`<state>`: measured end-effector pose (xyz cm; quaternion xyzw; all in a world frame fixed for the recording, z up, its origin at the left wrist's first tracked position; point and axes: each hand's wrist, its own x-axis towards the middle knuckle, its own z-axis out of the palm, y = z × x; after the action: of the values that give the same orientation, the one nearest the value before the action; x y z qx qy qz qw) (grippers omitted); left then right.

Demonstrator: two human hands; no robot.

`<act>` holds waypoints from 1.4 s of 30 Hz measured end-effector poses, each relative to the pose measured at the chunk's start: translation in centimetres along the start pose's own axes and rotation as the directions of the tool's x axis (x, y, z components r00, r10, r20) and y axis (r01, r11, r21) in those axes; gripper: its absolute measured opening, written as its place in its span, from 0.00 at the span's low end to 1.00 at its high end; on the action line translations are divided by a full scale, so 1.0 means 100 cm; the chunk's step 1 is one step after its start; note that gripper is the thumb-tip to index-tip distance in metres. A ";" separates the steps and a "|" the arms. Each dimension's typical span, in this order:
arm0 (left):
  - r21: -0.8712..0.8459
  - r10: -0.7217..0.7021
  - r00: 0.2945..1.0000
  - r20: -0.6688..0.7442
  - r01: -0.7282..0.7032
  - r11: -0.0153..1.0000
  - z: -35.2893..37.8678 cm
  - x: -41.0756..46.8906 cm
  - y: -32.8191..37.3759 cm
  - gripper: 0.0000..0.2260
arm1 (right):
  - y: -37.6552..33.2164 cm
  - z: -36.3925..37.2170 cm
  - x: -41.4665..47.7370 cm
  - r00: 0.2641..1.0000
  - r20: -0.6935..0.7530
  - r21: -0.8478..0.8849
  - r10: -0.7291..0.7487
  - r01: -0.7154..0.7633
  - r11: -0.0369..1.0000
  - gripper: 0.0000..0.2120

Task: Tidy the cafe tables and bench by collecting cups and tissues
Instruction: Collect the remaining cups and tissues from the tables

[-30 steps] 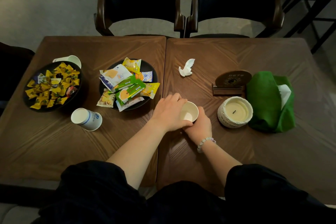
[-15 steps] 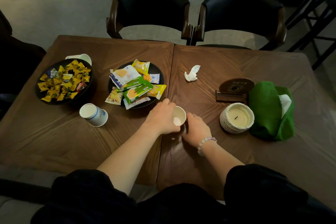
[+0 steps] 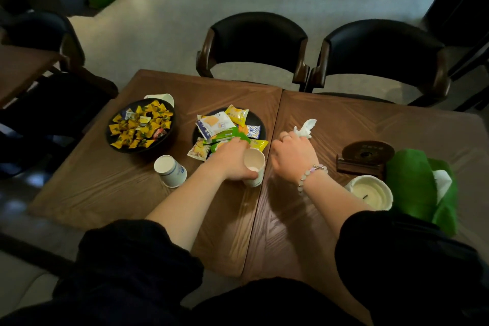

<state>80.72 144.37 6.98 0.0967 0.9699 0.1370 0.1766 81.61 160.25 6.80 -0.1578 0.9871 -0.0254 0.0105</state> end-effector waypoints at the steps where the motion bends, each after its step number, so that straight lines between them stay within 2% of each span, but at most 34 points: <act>1: -0.013 -0.010 1.000 -0.010 0.010 1.000 -0.006 -0.001 -0.002 0.31 | 0.001 -0.004 0.002 1.000 -0.007 -0.009 -0.014 0.014 1.000 0.15; 7: -0.166 -0.139 0.974 -0.180 0.109 0.980 -0.042 -0.027 -0.018 0.31 | -0.013 -0.014 0.009 0.997 -0.025 0.010 -0.067 0.068 0.998 0.16; 15: -0.273 -0.395 0.834 -0.385 0.306 0.912 -0.066 -0.067 -0.082 0.29 | -0.072 -0.010 0.014 0.966 -0.006 -0.007 -0.260 0.260 0.966 0.16; 18: -0.293 -0.472 0.781 -0.409 0.377 0.879 -0.069 -0.076 -0.102 0.31 | -0.085 -0.012 0.021 0.961 -0.017 -0.005 -0.276 0.276 0.961 0.16; 21: -0.294 -0.520 0.743 -0.421 0.431 0.853 -0.070 -0.081 -0.127 0.27 | -0.100 -0.014 0.034 0.965 -0.038 -0.023 -0.261 0.260 0.965 0.17; 24: -0.324 -0.570 0.723 -0.391 0.472 0.820 -0.070 -0.078 -0.162 0.29 | -0.120 -0.011 0.051 0.968 -0.050 -0.036 -0.246 0.244 0.969 0.16; 28: -0.287 -0.556 0.771 -0.309 0.482 0.828 -0.063 -0.069 -0.205 0.30 | -0.146 -0.004 0.070 0.984 -0.016 -0.041 -0.180 0.179 0.983 0.17; 32: -0.291 -0.551 0.808 -0.209 0.486 0.824 -0.055 -0.059 -0.243 0.31 | -0.174 0.007 0.082 0.977 0.046 -0.042 -0.209 0.210 0.977 0.16; 34: -0.286 -0.517 0.834 -0.190 0.457 0.842 -0.052 -0.053 -0.257 0.32 | -0.184 0.010 0.096 0.978 0.044 -0.073 -0.205 0.208 0.975 0.16; 37: -0.235 -0.437 0.891 -0.123 0.402 0.885 -0.054 -0.046 -0.277 0.33 | -0.202 0.008 0.118 0.993 0.025 -0.044 -0.119 0.120 0.992 0.16; 42: -0.184 -0.302 0.953 0.011 0.299 0.936 -0.057 -0.042 -0.314 0.30 | -0.244 0.013 0.151 0.991 0.040 -0.040 -0.125 0.127 0.991 0.15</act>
<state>78.09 112.44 4.06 -0.0704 0.9580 0.1981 0.1950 74.91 132.36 6.60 -0.2204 0.9751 -0.0023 0.0240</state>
